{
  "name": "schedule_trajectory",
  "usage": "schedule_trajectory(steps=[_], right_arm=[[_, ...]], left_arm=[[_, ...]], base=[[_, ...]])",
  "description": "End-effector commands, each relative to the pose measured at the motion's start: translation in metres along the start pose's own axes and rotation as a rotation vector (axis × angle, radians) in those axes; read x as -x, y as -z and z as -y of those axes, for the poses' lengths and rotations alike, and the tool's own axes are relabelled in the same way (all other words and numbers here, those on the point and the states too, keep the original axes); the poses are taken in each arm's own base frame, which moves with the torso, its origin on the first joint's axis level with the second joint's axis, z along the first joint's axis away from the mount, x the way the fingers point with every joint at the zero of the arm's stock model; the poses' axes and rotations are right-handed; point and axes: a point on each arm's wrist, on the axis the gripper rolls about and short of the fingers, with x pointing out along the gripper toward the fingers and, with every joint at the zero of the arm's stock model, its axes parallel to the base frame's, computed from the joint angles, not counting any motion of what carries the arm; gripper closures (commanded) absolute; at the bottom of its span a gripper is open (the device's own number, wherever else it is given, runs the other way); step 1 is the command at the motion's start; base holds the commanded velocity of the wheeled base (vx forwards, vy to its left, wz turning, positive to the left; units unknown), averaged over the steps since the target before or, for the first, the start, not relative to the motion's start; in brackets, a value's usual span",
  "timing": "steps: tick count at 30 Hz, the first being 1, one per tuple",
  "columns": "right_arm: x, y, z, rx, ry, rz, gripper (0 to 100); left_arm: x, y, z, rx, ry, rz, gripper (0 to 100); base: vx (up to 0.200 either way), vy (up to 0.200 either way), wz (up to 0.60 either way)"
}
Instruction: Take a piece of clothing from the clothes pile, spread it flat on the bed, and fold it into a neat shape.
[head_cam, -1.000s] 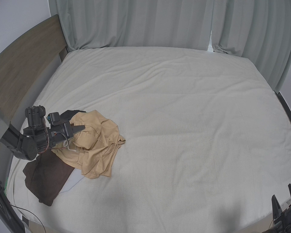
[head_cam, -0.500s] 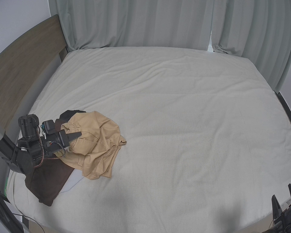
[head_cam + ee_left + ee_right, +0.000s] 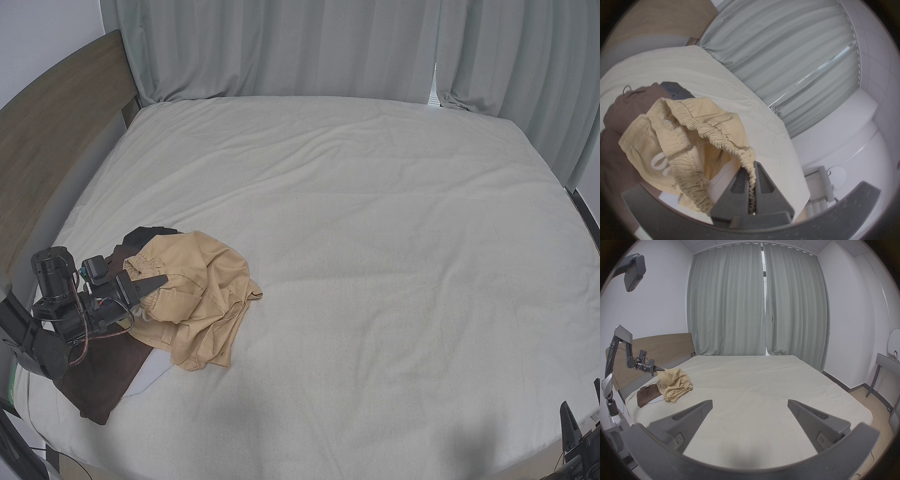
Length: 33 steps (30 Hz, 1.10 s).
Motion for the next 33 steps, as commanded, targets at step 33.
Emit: schedule_trajectory(steps=[33], right_arm=[[0.0, 0.005, 0.0, 0.001, -0.001, 0.0, 0]], left_arm=[[0.007, 0.017, 0.101, 0.261, 0.175, 0.041, 100]], base=[[0.0, 0.0, 0.0]])
